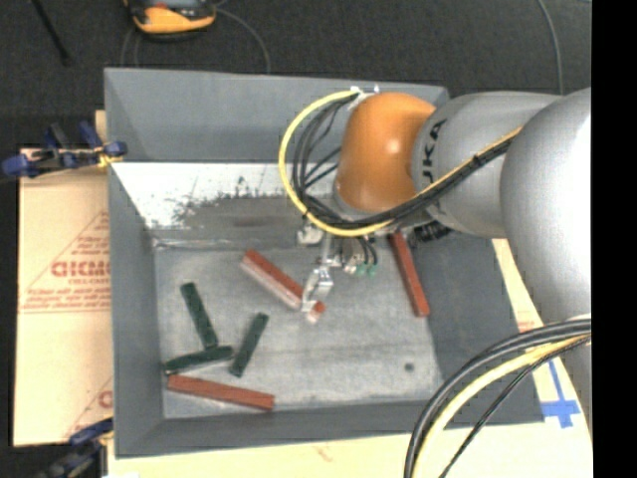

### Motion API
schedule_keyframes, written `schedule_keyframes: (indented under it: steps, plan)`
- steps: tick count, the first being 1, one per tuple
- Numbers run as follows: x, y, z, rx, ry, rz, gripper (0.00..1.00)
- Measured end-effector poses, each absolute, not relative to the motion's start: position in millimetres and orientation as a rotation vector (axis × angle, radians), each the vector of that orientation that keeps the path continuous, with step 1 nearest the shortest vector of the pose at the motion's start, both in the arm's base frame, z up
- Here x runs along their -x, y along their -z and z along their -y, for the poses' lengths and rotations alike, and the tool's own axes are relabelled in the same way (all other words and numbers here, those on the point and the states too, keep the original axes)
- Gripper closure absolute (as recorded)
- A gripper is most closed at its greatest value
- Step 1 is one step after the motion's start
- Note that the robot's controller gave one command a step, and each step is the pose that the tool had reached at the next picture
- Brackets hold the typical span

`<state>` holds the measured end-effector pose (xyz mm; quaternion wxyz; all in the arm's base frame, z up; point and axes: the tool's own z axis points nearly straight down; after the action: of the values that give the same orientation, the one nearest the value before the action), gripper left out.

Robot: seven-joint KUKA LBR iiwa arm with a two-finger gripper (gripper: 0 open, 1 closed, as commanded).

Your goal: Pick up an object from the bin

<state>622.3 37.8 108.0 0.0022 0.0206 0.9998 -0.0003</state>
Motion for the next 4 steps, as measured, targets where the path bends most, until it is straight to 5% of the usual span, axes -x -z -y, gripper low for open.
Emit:
schedule_keyframes:
  steps: [1,2,4]
  plan:
    - [-622.3,-108.0,-37.8,-0.065,0.001,-3.137,1.0]
    - [-622.3,-108.0,-37.8,-0.065,0.0,-3.137,0.0]
    - [-621.2,-108.2,-37.6,-0.066,0.001,-3.138,0.0]
